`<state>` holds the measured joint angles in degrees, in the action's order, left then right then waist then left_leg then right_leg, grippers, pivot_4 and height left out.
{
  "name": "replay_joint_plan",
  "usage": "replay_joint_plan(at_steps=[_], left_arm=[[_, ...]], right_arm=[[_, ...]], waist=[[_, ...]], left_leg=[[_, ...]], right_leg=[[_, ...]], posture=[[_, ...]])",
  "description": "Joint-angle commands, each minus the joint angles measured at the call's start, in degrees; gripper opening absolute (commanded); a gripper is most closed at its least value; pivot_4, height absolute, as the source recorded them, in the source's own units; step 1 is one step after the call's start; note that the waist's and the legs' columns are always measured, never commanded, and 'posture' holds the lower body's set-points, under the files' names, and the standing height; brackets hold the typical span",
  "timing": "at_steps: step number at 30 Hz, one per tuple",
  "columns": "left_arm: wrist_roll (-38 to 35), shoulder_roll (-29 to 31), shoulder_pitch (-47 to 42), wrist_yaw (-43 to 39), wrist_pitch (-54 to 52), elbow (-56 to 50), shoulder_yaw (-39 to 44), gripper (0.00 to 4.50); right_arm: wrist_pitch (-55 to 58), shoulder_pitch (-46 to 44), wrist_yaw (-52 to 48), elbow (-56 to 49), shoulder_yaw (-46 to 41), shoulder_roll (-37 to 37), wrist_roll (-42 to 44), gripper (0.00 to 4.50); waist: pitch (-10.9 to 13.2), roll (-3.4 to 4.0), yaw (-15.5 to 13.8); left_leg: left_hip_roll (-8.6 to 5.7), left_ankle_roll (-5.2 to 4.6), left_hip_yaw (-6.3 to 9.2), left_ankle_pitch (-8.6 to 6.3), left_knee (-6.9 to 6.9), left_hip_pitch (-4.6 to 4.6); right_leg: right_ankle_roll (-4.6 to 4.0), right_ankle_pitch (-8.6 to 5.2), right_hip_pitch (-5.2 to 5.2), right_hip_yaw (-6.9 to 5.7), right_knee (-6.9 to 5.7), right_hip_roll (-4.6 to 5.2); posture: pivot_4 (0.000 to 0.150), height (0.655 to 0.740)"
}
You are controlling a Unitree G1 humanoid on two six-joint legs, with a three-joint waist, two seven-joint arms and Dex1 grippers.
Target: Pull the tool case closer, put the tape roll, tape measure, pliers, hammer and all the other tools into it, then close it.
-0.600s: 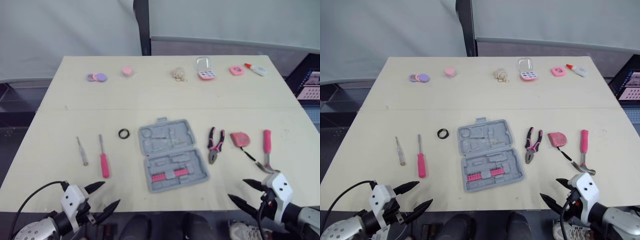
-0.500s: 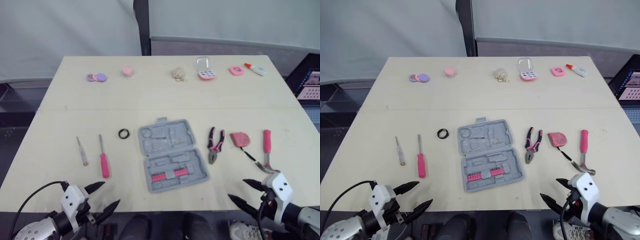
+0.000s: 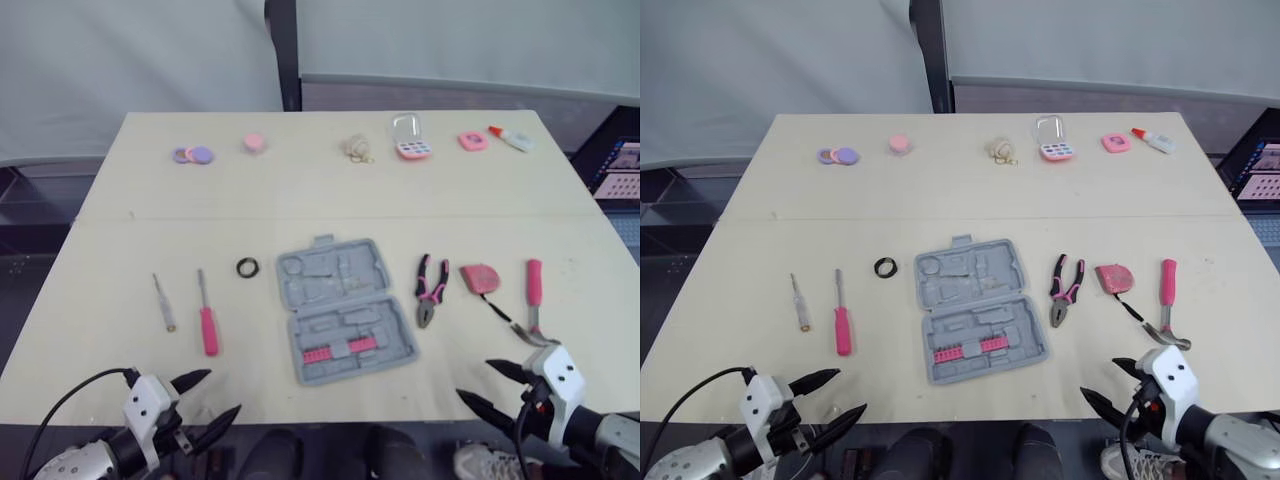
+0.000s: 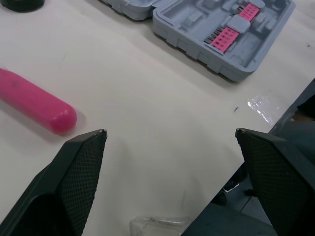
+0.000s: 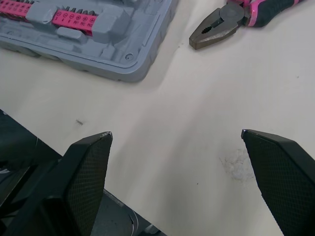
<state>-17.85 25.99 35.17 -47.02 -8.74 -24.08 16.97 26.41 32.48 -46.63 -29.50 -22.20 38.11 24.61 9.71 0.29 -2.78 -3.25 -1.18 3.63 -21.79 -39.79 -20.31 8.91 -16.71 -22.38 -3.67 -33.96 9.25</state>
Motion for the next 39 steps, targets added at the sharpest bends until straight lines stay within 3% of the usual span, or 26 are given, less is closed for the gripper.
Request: replay_joint_plan(at_steps=[1, 7, 11, 13, 16, 21, 23, 29, 39], left_arm=[[-2.1, 0.8, 0.2, 0.3, -1.2, -1.6, 0.2, 4.5], [-3.4, 1.8, -0.5, 1.3, -4.6, -3.0, 0.2, 4.5], [-13.8, 5.8, -5.9, 3.6, -19.4, -6.9, 3.0, 4.5], [-16.2, 8.9, -9.6, 5.1, -26.4, -7.0, 3.1, 3.97], [-18.5, 12.7, -16.9, 6.7, -33.4, -5.8, 2.1, 2.74], [-20.5, 14.9, -24.2, 8.6, -40.1, -5.2, 0.6, 0.07], [-19.4, 15.7, -26.0, 8.7, -40.3, -4.7, -0.6, 0.0], [-16.3, 16.3, -34.0, 11.2, -43.3, -2.3, -7.8, 0.0], [-11.3, 14.0, -45.2, 14.4, -46.1, 4.6, -16.9, 0.0]], right_arm=[[0.2, 0.8, -0.1, -1.9, -0.6, 0.1, 0.8, 4.45], [1.6, 1.3, 0.2, -2.6, -0.7, 0.5, 0.9, 4.45], [11.3, 0.1, 0.0, -6.2, -1.9, 4.9, 4.3, 4.45], [15.1, -2.4, -0.2, -8.1, -2.5, 7.6, 6.5, 4.5], [19.6, -8.1, 0.3, -9.7, -3.0, 10.8, 10.0, 3.67], [24.5, -16.9, 1.8, -9.4, -1.5, 13.6, 12.8, 1.02], [25.2, -20.0, 2.4, -8.1, 0.7, 14.8, 11.6, 0.05], [24.9, -31.8, 4.1, -1.6, 10.9, 15.6, 6.9, 0.05], [30.7, -54.3, 8.7, 13.8, 28.3, 9.8, -1.6, 0.05]], waist=[[0.0, 0.0, 0.0], [0.0, 0.01, 0.0], [0.0, 0.04, -0.2], [0.0, 0.08, -0.1], [-0.1, 0.19, 0.2], [-0.1, 0.19, 1.0], [-0.1, 0.19, 1.3], [-0.1, 0.19, 1.4], [-0.1, 0.19, 1.7]], left_leg=[[0.0, 0.0, 0.0, 0.0, 0.0, 0.0], [0.02, 0.0, 0.0, 0.0, 0.0, 0.0], [0.07, 0.0, 0.0, 0.0, 0.0, 0.0], [0.09, -0.01, 0.03, 0.0, -0.05, 0.0], [0.0, 0.0, 0.03, 0.0, -0.03, 0.03], [-0.05, 0.01, 0.04, -0.01, 0.03, 0.06], [-0.07, 0.02, 0.06, -0.01, 0.08, 0.06], [-0.1, 0.03, 0.05, -0.01, 0.02, 0.07], [-0.11, 0.04, 0.03, -0.01, 0.04, 0.03]], right_leg=[[0.0, 0.0, 0.0, 0.0, 0.0, 0.0], [0.0, 0.0, 0.0, 0.0, 0.0, 0.0], [0.0, 0.0, 0.0, 0.06, -0.06, 0.01], [0.0, 0.0, -0.01, 0.1, -0.11, 0.01], [0.0, 0.0, -0.04, 0.1, -0.28, -0.03], [0.0, 0.0, -0.14, 0.08, -0.47, -0.05], [0.0, 0.0, -0.15, 0.07, -0.49, -0.05], [0.0, 0.0, -0.12, 0.07, -0.47, -0.05], [0.0, 0.0, -0.26, 0.02, -0.56, -0.05]], posture=[[0.15, 0.74], [0.15, 0.74], [0.15, 0.74], [0.15, 0.74], [0.15, 0.74], [0.15, 0.74], [0.15, 0.74], [0.15, 0.74], [0.15, 0.74]])
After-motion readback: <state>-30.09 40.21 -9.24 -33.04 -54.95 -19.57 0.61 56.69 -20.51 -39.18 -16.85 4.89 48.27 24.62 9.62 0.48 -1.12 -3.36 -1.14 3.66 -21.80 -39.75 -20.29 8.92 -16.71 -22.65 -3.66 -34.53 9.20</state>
